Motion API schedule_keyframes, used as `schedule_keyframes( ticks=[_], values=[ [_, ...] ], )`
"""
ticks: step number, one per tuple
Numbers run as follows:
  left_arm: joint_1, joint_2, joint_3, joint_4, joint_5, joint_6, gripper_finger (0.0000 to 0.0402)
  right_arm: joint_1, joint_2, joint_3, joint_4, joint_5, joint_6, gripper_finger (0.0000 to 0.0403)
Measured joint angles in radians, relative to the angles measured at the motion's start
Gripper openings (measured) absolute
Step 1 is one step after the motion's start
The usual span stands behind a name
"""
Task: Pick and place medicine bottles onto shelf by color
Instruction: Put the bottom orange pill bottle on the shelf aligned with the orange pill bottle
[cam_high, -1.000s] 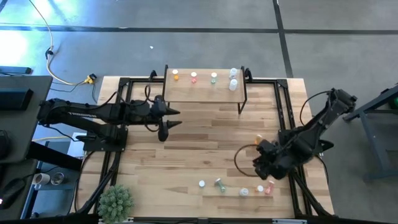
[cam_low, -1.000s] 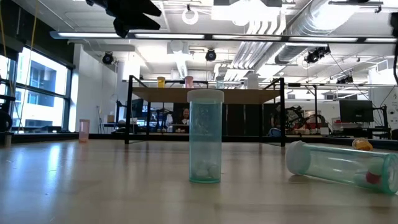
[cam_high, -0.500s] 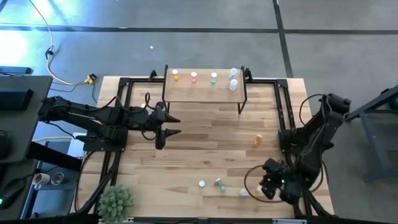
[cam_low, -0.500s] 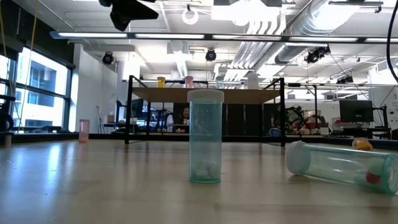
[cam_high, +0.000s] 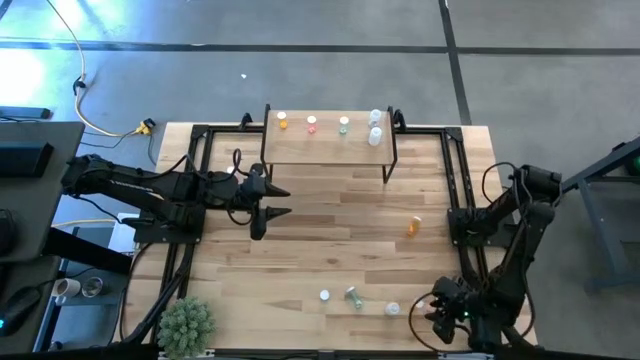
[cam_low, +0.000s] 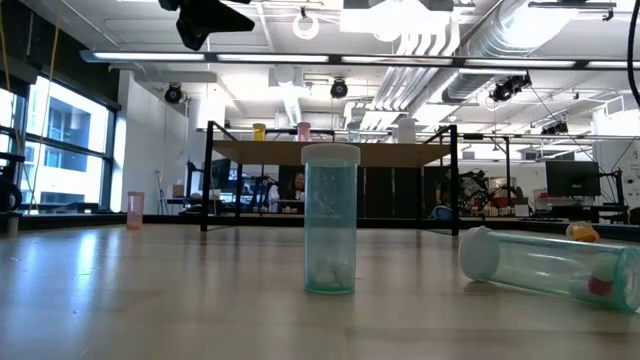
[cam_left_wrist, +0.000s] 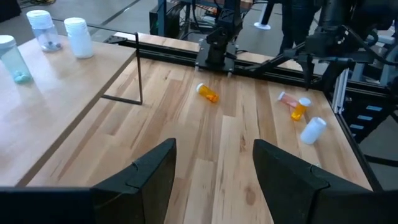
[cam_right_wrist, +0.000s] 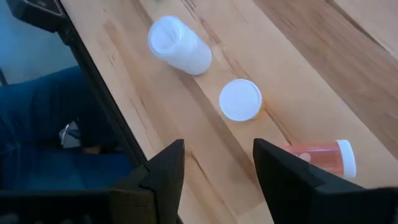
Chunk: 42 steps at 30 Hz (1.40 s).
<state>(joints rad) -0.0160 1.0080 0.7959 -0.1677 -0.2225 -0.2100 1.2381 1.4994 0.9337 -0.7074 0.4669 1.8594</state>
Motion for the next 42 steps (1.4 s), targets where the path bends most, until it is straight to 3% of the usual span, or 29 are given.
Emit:
schedule_keyframes(
  ticks=[20,32,42],
  values=[
    [0.000,0.000,0.000,0.000,-0.001,-0.036,0.0204,0.054,0.254,0.000,0.059,0.118,-0.025,0.0181],
    [0.001,0.000,0.000,0.000,-0.001,-0.051,0.0204,0.046,0.262,0.000,0.000,0.205,-0.059,0.0181],
    [0.001,0.000,0.000,0.000,-0.001,-0.050,0.0204,-0.006,0.262,0.000,0.003,0.219,-0.136,0.0181]
  ],
)
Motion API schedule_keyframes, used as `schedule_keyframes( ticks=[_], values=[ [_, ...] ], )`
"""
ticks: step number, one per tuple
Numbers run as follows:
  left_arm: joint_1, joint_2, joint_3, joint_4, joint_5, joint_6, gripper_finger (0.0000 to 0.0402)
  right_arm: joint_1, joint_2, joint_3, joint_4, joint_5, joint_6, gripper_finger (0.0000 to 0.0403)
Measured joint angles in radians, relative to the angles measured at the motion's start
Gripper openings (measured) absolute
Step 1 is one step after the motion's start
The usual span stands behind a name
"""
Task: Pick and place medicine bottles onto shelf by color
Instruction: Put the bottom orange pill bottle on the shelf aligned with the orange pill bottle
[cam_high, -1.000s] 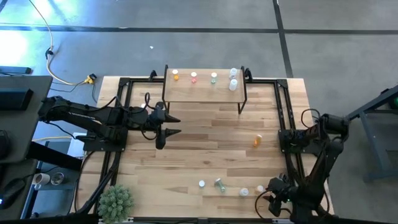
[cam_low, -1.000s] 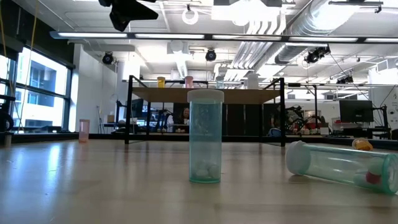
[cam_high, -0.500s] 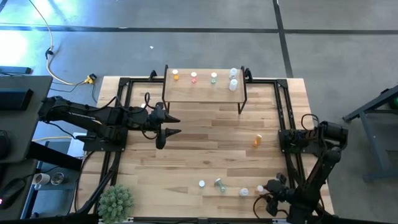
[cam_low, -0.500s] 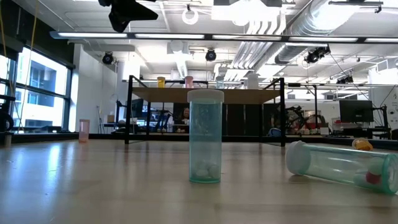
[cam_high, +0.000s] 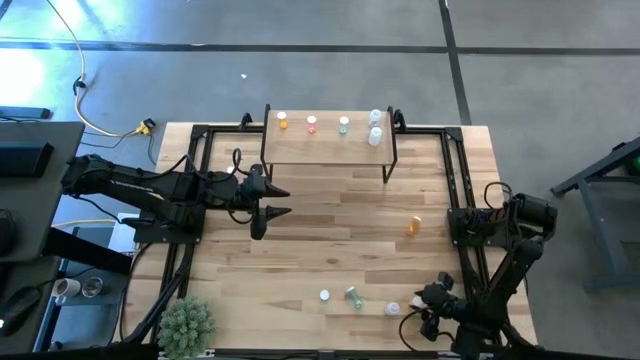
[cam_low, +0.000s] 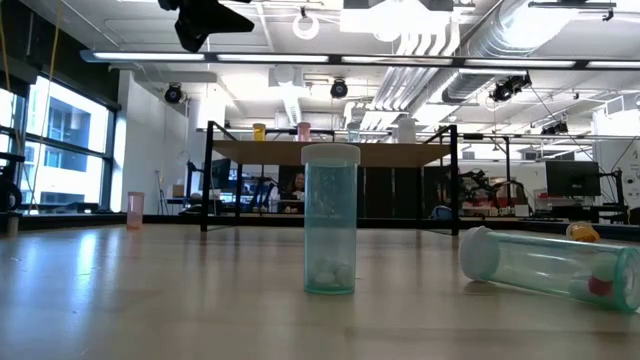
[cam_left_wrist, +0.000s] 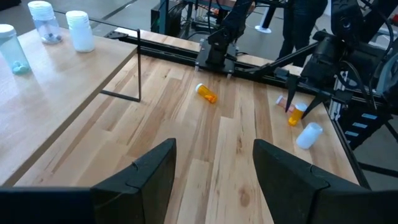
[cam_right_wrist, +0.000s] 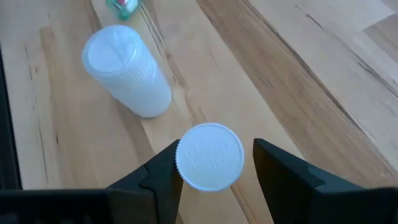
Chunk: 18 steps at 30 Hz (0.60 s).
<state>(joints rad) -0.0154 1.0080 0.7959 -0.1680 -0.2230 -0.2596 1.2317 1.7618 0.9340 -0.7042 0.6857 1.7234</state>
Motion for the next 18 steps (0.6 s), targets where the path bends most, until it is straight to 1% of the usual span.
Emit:
schedule_keyframes(
  ticks=[4,6,14,18],
  values=[
    [0.000,0.000,0.000,0.000,0.000,0.000,0.0204,-0.004,0.000,0.000,0.000,-0.005,-0.003,0.0180],
    [0.000,0.000,0.000,0.000,0.000,0.000,0.0204,-0.004,0.000,0.000,0.000,-0.006,0.003,0.0173],
    [0.000,0.000,0.000,0.000,0.000,0.016,0.0204,-0.004,0.000,0.000,0.002,-0.006,0.004,0.0100],
    [0.000,0.000,0.000,0.000,0.000,0.018,0.0204,-0.004,0.000,0.000,0.002,-0.004,0.007,0.0085]
  ],
)
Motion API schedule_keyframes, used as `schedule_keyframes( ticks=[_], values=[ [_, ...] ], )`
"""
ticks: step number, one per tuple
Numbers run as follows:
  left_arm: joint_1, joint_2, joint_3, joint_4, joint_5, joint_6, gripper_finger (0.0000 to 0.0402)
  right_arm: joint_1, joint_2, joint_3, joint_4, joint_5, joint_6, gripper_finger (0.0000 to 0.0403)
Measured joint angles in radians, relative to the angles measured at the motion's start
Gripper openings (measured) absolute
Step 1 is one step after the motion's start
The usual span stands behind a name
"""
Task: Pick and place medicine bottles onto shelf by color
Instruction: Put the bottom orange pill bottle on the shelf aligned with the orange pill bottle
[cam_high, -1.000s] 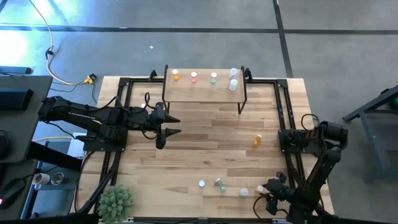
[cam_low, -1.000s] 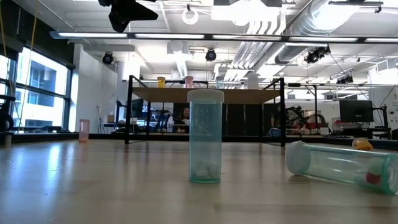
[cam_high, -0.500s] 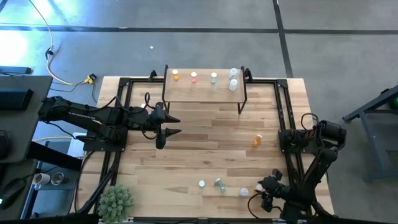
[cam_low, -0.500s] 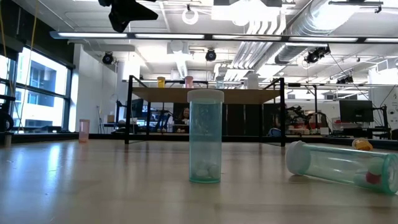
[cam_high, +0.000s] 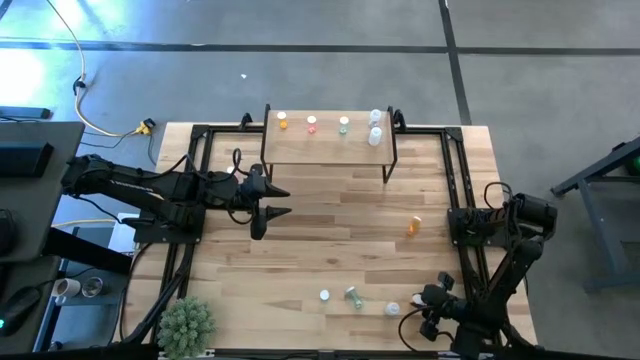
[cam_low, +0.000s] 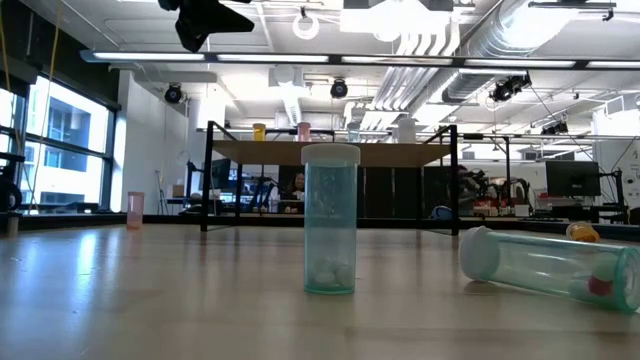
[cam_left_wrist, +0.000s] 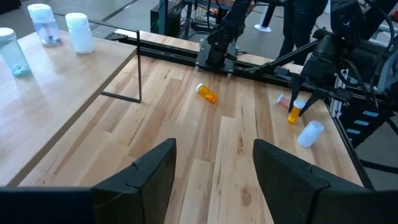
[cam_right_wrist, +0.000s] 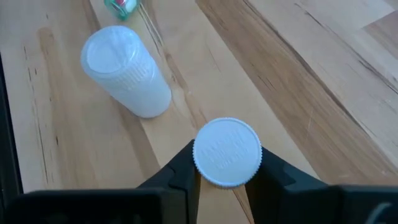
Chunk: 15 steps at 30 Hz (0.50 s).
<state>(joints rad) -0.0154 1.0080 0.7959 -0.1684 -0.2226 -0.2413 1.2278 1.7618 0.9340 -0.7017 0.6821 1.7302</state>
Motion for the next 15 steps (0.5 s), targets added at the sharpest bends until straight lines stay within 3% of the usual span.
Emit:
schedule_keyframes(
  ticks=[9,15],
  values=[
    [0.000,0.000,0.000,0.000,0.008,0.042,0.0204,-0.006,-0.046,0.000,-0.056,0.070,0.093,0.0087],
    [0.000,0.000,0.000,-0.028,0.006,0.076,0.0204,-0.070,-0.121,0.000,-0.091,0.128,0.085,0.0087]
  ],
)
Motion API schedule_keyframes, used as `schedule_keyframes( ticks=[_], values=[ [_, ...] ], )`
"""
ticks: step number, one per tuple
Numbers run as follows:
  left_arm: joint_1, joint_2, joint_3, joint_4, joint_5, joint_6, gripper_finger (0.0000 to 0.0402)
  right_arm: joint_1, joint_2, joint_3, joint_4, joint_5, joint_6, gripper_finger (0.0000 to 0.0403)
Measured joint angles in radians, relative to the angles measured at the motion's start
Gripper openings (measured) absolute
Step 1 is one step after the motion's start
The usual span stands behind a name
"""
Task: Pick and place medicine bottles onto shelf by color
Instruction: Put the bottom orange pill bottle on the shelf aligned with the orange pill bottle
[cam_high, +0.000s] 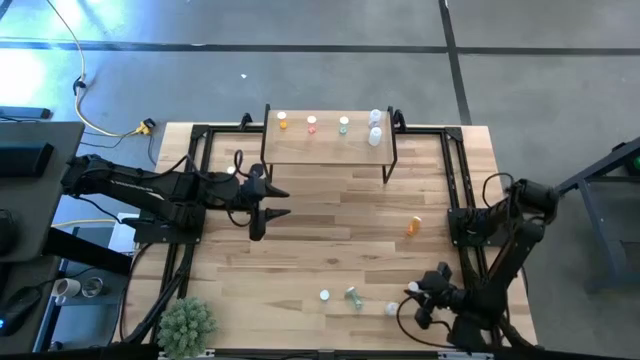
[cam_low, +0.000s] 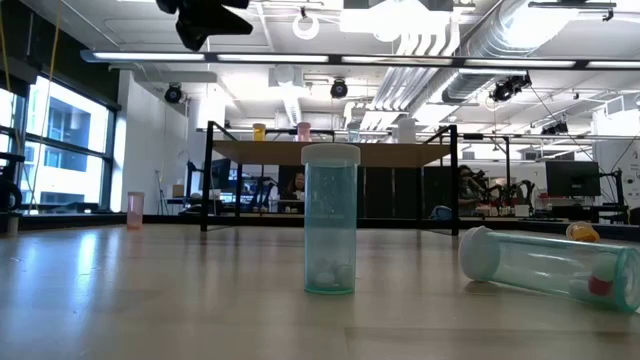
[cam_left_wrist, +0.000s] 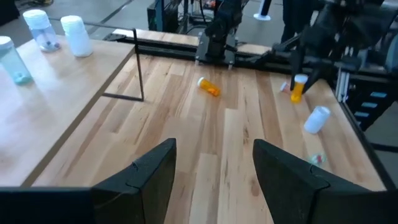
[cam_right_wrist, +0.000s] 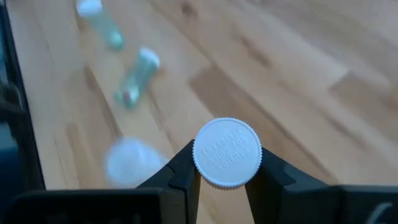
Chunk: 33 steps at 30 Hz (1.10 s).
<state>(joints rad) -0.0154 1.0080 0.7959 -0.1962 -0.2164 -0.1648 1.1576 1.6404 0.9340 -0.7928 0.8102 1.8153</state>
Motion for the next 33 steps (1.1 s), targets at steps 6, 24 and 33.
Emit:
schedule_keyframes(
  ticks=[6,24,33],
  values=[
    [0.003,0.000,0.000,-0.085,-0.007,0.019,0.0211,-0.128,-0.099,0.000,0.000,0.046,-0.117,0.0087],
    [0.013,0.000,0.000,-0.153,-0.185,0.159,0.0244,-0.645,-0.346,0.000,0.269,-0.091,-0.852,0.0087],
    [0.103,0.000,0.000,-0.253,-0.118,0.107,0.0246,-0.916,-0.360,0.000,0.527,-0.365,-1.251,0.0087]
  ],
)
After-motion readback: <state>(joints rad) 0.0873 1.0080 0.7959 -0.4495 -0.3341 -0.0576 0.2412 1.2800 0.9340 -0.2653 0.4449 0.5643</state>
